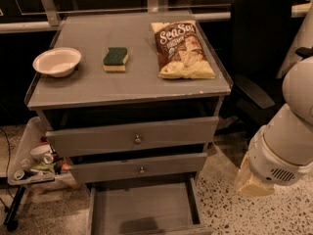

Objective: Close bottom drawer

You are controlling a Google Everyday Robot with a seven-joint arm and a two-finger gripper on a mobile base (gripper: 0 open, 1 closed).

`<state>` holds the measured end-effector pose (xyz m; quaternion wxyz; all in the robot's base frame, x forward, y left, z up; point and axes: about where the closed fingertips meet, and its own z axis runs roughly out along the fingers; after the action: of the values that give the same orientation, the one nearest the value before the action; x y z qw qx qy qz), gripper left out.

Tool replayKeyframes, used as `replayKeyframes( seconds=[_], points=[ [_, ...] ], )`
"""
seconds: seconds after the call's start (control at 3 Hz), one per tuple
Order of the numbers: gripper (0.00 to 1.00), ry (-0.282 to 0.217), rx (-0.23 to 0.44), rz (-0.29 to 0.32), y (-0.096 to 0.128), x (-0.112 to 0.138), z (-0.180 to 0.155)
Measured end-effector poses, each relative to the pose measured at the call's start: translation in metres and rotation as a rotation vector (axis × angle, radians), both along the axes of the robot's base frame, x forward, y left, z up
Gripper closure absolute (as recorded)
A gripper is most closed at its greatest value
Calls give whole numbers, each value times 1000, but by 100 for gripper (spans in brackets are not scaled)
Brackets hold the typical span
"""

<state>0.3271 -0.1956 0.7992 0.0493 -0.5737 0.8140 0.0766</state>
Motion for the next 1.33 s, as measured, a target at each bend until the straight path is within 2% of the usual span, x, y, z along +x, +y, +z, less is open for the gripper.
replayKeyframes(
  seconds=[0.33,0.67,1.0,1.33],
  points=[
    [100,36,50,-23,0,-4,-34],
    [100,123,92,-76,1,-13,-102],
    [100,239,122,-115,6,-25,-176],
    [100,239,122,-115,6,-25,-176]
  ],
)
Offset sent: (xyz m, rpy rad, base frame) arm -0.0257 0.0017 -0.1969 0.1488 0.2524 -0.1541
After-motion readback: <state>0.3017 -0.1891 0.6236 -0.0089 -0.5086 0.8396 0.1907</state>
